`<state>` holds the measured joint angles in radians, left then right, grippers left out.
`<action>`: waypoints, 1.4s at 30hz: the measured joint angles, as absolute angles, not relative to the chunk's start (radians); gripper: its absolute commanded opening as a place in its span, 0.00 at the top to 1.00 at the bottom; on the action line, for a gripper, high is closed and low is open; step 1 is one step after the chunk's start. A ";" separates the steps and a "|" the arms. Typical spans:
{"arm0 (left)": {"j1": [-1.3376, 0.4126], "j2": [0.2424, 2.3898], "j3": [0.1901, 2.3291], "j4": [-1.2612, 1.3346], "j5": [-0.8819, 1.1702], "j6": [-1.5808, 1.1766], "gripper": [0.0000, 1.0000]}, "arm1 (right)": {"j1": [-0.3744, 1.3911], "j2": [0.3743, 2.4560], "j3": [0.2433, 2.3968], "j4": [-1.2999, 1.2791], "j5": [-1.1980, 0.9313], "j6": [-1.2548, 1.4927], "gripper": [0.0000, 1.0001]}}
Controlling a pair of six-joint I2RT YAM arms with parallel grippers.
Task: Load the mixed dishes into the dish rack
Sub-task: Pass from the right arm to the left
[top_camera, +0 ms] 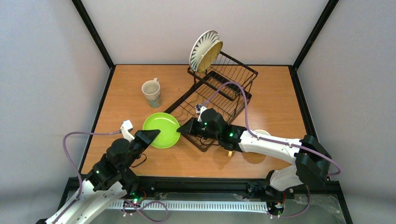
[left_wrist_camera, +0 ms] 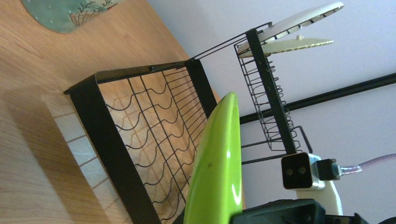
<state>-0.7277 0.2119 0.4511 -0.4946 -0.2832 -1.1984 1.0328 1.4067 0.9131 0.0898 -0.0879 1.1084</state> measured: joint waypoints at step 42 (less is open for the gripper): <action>-0.730 1.144 1.397 -0.493 -0.425 -0.444 1.00 | 0.984 1.132 1.130 -0.364 0.524 0.680 0.21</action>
